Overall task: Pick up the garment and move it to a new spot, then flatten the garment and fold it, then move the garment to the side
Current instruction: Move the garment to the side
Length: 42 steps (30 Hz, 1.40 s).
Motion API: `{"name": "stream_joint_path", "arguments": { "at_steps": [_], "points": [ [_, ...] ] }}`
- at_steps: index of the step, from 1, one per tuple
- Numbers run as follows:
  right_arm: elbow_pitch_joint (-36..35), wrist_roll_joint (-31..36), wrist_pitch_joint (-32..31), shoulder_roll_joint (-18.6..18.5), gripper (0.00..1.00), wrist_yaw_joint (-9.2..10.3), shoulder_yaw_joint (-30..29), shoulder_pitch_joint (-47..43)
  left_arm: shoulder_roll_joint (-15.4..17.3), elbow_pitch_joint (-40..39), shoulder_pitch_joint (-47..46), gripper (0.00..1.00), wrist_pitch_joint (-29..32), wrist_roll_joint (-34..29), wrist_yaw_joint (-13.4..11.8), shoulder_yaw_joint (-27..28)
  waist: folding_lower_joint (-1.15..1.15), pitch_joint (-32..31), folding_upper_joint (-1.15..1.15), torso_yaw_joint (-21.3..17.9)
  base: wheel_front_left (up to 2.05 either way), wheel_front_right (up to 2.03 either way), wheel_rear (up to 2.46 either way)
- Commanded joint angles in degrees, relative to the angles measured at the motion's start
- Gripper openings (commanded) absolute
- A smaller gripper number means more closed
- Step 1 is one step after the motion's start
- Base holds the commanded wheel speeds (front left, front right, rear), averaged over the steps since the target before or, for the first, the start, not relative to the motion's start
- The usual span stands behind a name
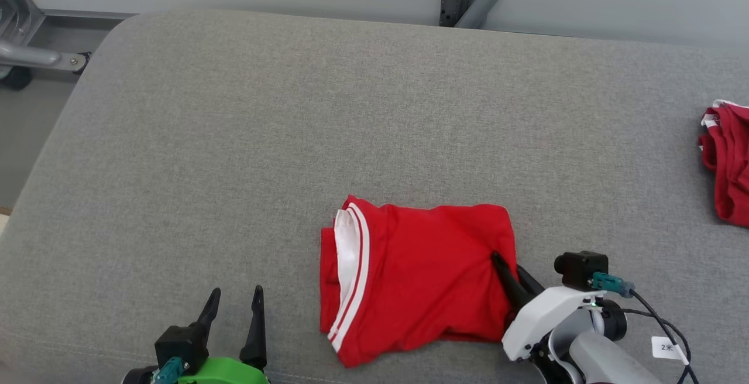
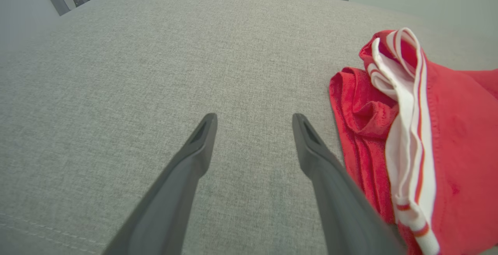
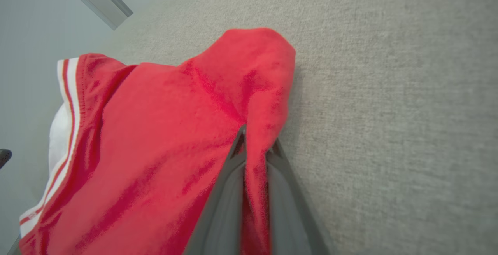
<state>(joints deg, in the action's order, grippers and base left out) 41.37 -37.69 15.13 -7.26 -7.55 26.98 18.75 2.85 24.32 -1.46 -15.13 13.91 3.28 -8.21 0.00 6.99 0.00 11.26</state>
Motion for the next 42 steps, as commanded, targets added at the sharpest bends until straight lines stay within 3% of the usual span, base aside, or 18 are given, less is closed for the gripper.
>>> {"name": "stream_joint_path", "arguments": {
  "at_steps": [1, 9, 21, 29, 36, 42],
  "points": [
    [-0.08, 0.67, -0.04, -0.90, 0.00, 0.14, -1.04, 0.14, 0.16, -0.40, -0.84, 1.00, 0.05, -0.18, 0.03, 0.05, 0.00, -0.27, 0.00, -0.32, 0.00, 0.00, 0.00],
    [-0.36, 4.19, 0.04, 0.48, 0.00, 0.13, -3.66, -2.02, 0.16, -1.26, 1.36, 1.00, 0.05, -1.13, 0.77, 0.36, 0.00, -4.09, 0.00, -5.47, 0.00, 0.00, 0.00],
    [-0.98, 8.82, 0.04, 1.73, 0.00, 0.13, -3.91, -3.37, 0.16, -2.18, 2.04, 1.00, 0.05, -0.56, 1.36, 0.00, 0.00, -7.10, 0.00, -22.60, 0.00, 0.00, 0.00],
    [-1.75, 7.54, 0.04, 2.42, 0.00, 0.13, -2.53, -4.05, 0.17, -1.95, 1.00, 1.00, 0.05, 0.52, 1.51, -1.08, 0.00, -6.83, 0.00, -32.71, 0.00, 0.00, 0.00],
    [-2.48, 6.01, 0.04, 2.26, 0.00, 0.12, -2.19, -4.23, 0.19, -2.37, 0.02, 1.00, 0.05, 0.01, 1.58, -2.03, 0.00, -5.92, 0.00, -36.69, 0.00, 0.00, 0.00],
    [-3.38, 5.92, 0.04, 1.97, 0.00, 0.12, -2.05, -3.73, 0.20, -2.55, -0.57, 1.00, 0.05, -0.50, 1.73, -2.35, 0.00, -4.51, 0.00, -36.86, 0.00, 0.00, 0.00]
  ]
}}
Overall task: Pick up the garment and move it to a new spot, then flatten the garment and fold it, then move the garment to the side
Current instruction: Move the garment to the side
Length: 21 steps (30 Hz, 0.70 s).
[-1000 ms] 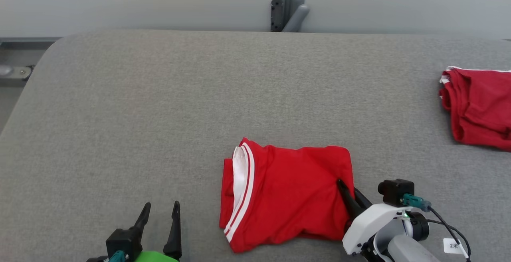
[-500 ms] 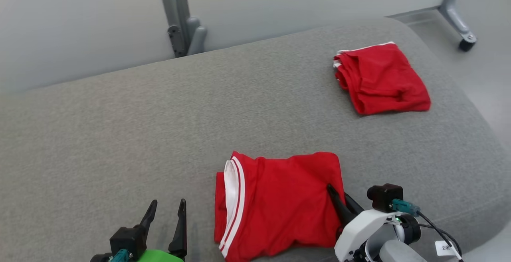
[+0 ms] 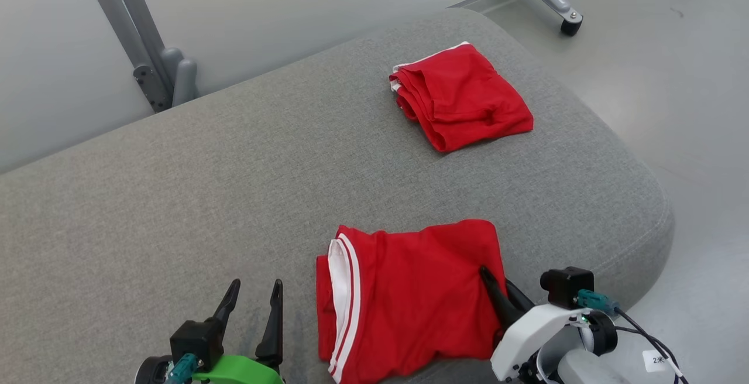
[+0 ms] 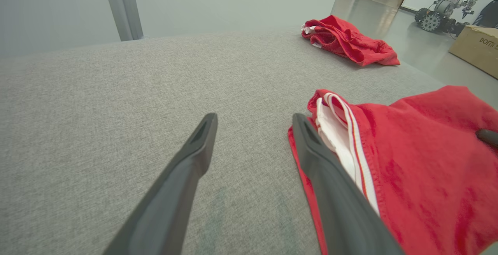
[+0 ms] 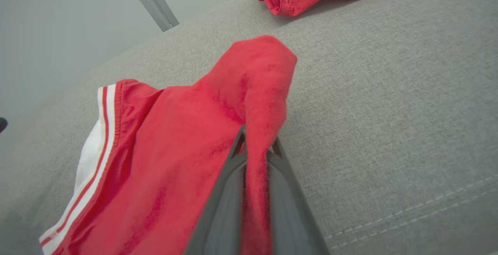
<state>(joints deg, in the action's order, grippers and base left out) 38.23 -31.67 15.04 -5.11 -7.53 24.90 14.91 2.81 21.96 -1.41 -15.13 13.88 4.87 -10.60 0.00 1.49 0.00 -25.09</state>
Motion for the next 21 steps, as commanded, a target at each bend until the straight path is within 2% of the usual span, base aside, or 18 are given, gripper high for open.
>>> {"name": "stream_joint_path", "arguments": {
  "at_steps": [1, 6, 13, 18, 21],
  "points": [
    [-0.45, 0.26, 0.14, -0.35, 0.00, 0.10, 0.19, 0.63, 0.25, -0.17, -0.71, 1.00, 0.05, -0.55, 0.19, -0.05, 0.00, 1.29, 0.00, -0.18, 0.00, 0.00, 0.00],
    [-1.26, 1.25, 0.14, -1.61, 0.00, 0.09, 0.83, 4.68, 0.25, -0.74, -2.04, 1.00, 0.05, -1.40, -0.07, -0.34, 0.00, 4.31, 0.00, 2.55, 0.00, 0.00, 0.00],
    [0.41, 3.29, 0.14, -4.31, 0.00, 0.09, 1.12, 16.73, 0.28, -1.62, -6.51, 1.00, 0.05, -4.83, 0.77, 0.49, 0.00, 12.37, 0.00, 8.74, 0.00, 0.00, 0.00],
    [2.83, 5.39, 0.14, -7.44, 0.00, 0.10, -2.07, 27.00, 0.27, -2.69, -9.88, 1.00, 0.05, -6.91, 1.24, 1.94, 0.00, 17.31, 0.00, 13.17, 0.00, 0.00, 0.00],
    [4.72, 7.18, 0.14, -10.59, 0.00, 0.10, -5.65, 31.81, 0.28, -2.89, -10.99, 1.00, 0.05, -8.06, 1.63, 2.53, 0.00, 19.06, 0.00, 15.13, 0.00, 0.00, 0.00]
  ]
}}
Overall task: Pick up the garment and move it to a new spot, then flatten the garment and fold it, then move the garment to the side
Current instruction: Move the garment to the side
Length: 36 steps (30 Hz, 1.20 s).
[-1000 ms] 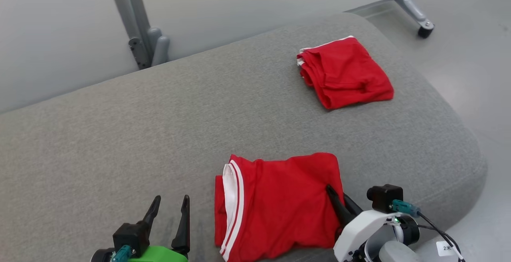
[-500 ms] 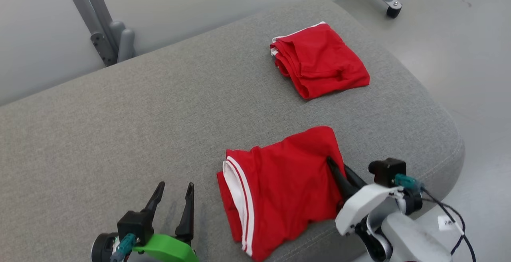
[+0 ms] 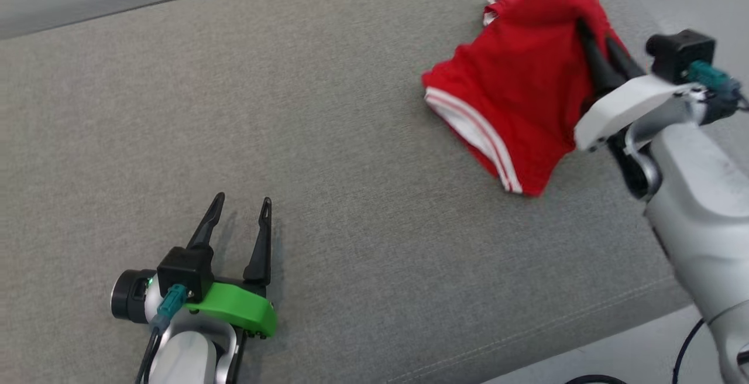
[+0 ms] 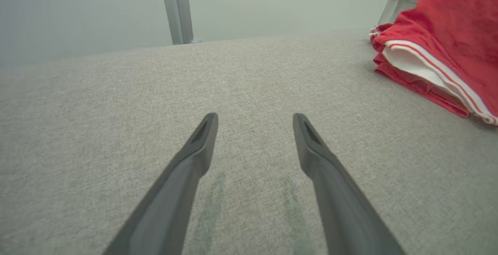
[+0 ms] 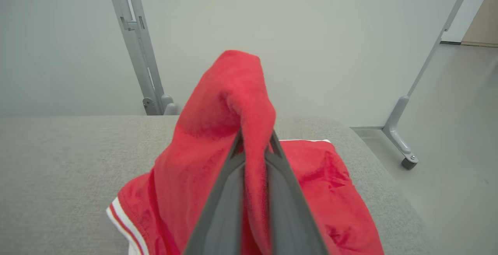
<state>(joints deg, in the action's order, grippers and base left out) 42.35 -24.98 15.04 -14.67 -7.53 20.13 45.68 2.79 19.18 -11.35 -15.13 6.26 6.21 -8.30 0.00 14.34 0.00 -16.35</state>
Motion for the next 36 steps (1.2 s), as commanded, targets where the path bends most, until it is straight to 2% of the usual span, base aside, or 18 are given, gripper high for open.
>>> {"name": "stream_joint_path", "arguments": {
  "at_steps": [1, 3, 4, 9, 10, 11, 16, 18, 22, 24, 28, 32, 36],
  "points": [
    [1.50, 1.18, 0.14, -2.30, 0.00, 0.10, -2.25, 2.28, 0.29, -0.11, -1.34, 1.00, 0.05, -0.60, 0.33, 0.39, 0.00, 6.58, 0.00, 7.04, 0.00, 0.00, 0.00],
    [4.70, 3.82, 0.14, -6.63, 0.00, 0.10, -6.83, 5.03, 0.28, -0.57, -2.35, 1.00, 0.05, -0.77, 0.58, 0.35, 0.00, 7.63, 0.00, 9.44, 0.00, 0.00, 0.00],
    [4.70, 3.82, 0.14, -6.63, 0.00, 0.10, -6.83, 5.03, 0.28, -0.57, -2.35, 1.00, 0.05, -0.77, 0.58, 0.35, 0.00, 7.63, 0.00, 9.44, 0.00, 0.00, 0.00],
    [12.32, 8.82, 0.14, -11.25, 0.00, 0.10, -15.11, 7.69, 0.27, -1.15, -3.35, 1.00, 0.05, -1.63, 0.76, 0.44, 0.00, 9.38, 0.00, 12.17, 0.00, 0.00, 0.00],
    [14.15, 10.26, 0.14, -11.79, 0.35, 0.10, -16.89, 7.89, 0.26, -1.25, -3.61, 1.00, 0.05, -1.79, 0.83, 0.46, 0.00, 9.69, 0.00, 12.63, 0.00, 0.00, 0.00],
    [15.89, 11.77, 0.14, -12.34, 1.00, 0.10, -18.56, 8.23, 0.26, -1.37, -3.85, 1.00, 0.05, -1.95, 0.84, 0.46, 0.00, 9.99, 0.00, 13.08, 0.00, 0.00, 0.00],
    [21.05, 19.05, 0.14, -13.18, 1.00, 0.10, -28.26, 7.96, 0.25, -1.46, -4.25, 1.00, 0.05, -1.65, 0.92, 0.80, 0.00, 10.35, 0.00, 14.47, 0.00, 0.00, 0.00],
    [20.44, 22.50, 0.14, -12.61, 1.00, 0.10, -31.90, 6.58, 0.25, -1.45, -3.96, 1.00, 0.05, -0.73, 0.31, 1.43, 0.00, 9.73, 0.00, 14.73, 0.00, 0.00, 0.00],
    [13.79, 26.81, 0.14, -6.64, 1.00, 0.11, -34.18, 1.77, 0.25, -1.14, -2.80, 1.00, 0.05, 0.33, -0.35, 1.97, 0.00, 7.23, 0.00, 14.76, 0.00, 0.00, 0.00],
    [9.33, 26.71, 0.14, -2.87, 1.00, 0.11, -33.97, -1.57, 0.23, -0.88, -2.08, 1.00, 0.05, 0.76, -0.70, 2.04, 0.00, 5.68, 0.00, 14.51, 0.00, 0.00, 0.00],
    [0.05, 24.64, 0.14, 4.39, 1.00, 0.10, -29.48, -8.67, 0.25, -0.62, -0.82, 1.00, 0.05, 1.69, -1.25, 2.50, 0.00, 2.75, 0.00, 13.96, 0.00, 0.00, 0.00],
    [-6.00, 20.35, 0.14, 7.70, 1.00, 0.10, -23.08, -14.87, 0.24, -0.04, 0.06, 1.00, 0.05, 2.77, -1.69, 2.92, 0.00, -0.12, 0.00, 13.86, 0.00, 0.00, 0.00],
    [-9.27, 16.74, 0.14, 9.20, 1.00, 0.10, -18.28, -19.54, 0.26, 0.87, 1.44, 1.00, 0.05, 3.25, -2.29, 3.42, 0.00, -3.28, 0.00, 14.19, 0.00, 0.00, 0.00]
  ]
}}
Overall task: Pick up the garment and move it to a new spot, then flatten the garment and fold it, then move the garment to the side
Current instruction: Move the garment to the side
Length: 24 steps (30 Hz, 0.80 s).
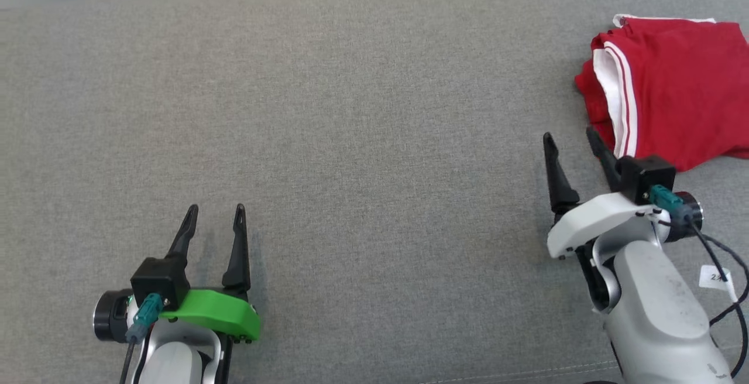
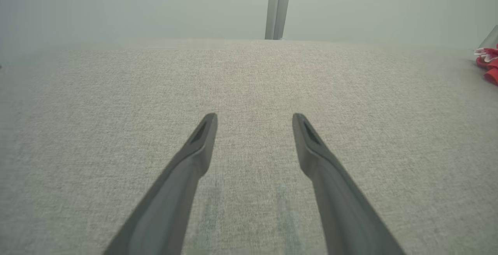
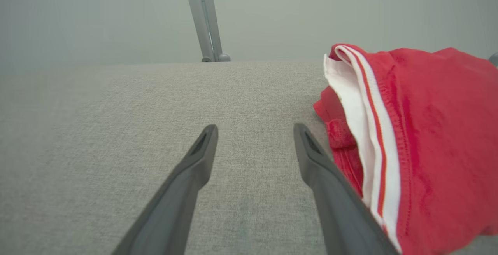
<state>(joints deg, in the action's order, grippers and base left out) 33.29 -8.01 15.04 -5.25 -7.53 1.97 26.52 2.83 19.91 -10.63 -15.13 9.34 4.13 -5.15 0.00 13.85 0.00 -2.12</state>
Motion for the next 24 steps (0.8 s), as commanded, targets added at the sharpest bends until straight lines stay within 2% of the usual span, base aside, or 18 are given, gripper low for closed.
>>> {"name": "stream_joint_path", "arguments": {
  "at_steps": [1, 7, 12, 24],
  "points": [
    [-0.68, -0.63, 0.14, 0.10, 1.00, 0.10, 0.83, -1.52, 0.21, 0.30, 1.08, 1.00, 0.05, 0.30, -0.37, 0.44, 0.00, -3.60, 0.00, 0.08, 0.00, 0.00, 0.00],
    [-2.78, -1.44, 0.14, 1.21, 1.00, 0.10, 2.59, -7.12, 0.21, 2.02, 4.57, 1.00, 0.05, 1.01, -1.19, 1.86, 0.00, -8.49, 0.00, 0.97, 0.00, 0.00, 0.00],
    [-4.35, 0.75, 0.14, 1.51, 1.00, 0.09, 2.74, -11.19, 0.21, 3.21, 7.74, 1.00, 0.05, 1.26, -1.87, 3.31, 0.00, -11.83, 0.00, 1.62, 0.00, 0.00, 0.00],
    [-6.58, 5.43, 0.14, 2.13, 1.00, 0.09, 0.14, -16.67, 0.21, 3.65, 10.37, 1.00, 0.05, 1.61, -1.97, 5.31, 0.00, -14.75, 0.00, 1.88, 0.00, 0.00, 0.00]
  ]
}}
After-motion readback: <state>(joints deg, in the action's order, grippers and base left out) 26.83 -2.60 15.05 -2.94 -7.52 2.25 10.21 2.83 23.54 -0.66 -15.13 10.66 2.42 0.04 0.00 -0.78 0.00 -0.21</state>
